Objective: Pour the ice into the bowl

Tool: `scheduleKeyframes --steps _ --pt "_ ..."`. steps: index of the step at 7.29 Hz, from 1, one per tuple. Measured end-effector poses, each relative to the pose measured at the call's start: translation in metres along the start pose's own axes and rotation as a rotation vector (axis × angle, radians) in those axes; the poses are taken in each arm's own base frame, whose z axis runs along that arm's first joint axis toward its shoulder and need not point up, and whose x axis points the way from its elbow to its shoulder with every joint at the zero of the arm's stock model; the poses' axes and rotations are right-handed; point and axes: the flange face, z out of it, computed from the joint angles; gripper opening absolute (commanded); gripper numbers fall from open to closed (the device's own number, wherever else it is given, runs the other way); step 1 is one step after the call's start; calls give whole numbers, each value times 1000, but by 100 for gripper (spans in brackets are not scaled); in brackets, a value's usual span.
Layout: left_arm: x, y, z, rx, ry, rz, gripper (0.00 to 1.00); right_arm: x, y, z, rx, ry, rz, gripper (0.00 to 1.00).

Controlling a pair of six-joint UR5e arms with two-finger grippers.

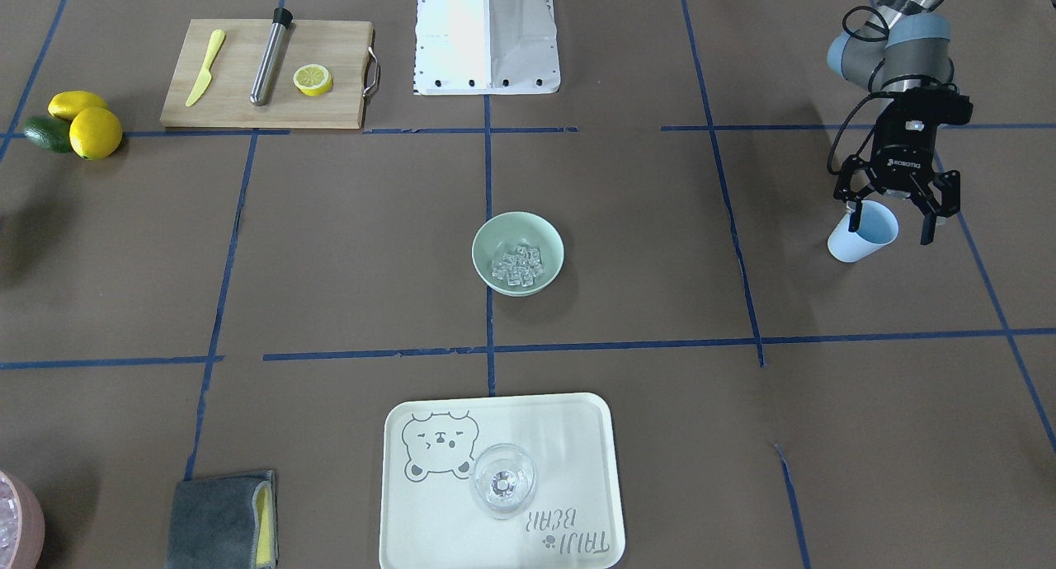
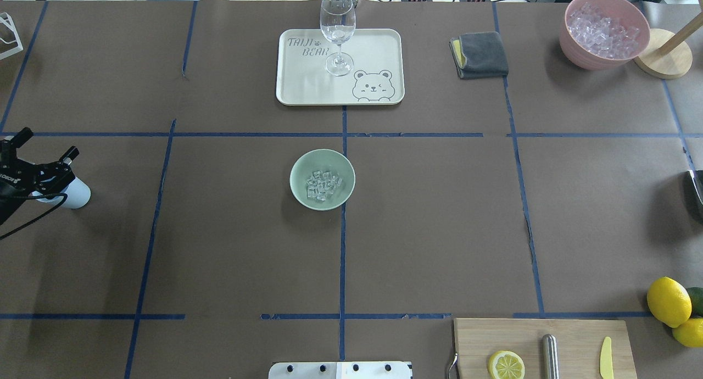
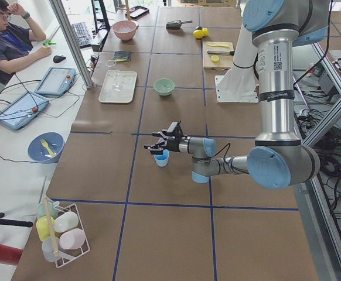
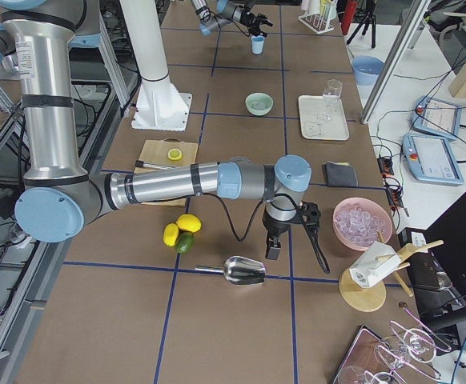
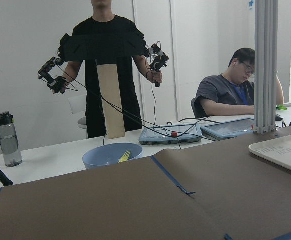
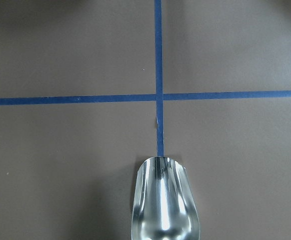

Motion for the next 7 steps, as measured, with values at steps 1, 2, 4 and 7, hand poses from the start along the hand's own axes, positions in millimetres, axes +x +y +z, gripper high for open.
scheduleKeyframes --steps 1,2,4,7 --pt "-19 -24 13 -89 26 66 100 0 0 0 0 0 0 100" --pt "-38 -51 25 -189 41 126 100 0 0 0 0 0 0 100" --pt "-92 -118 39 -401 25 232 100 0 0 0 1 0 -1 100" --pt "-191 -196 42 -722 62 259 100 -2 0 -2 4 -1 -4 100"
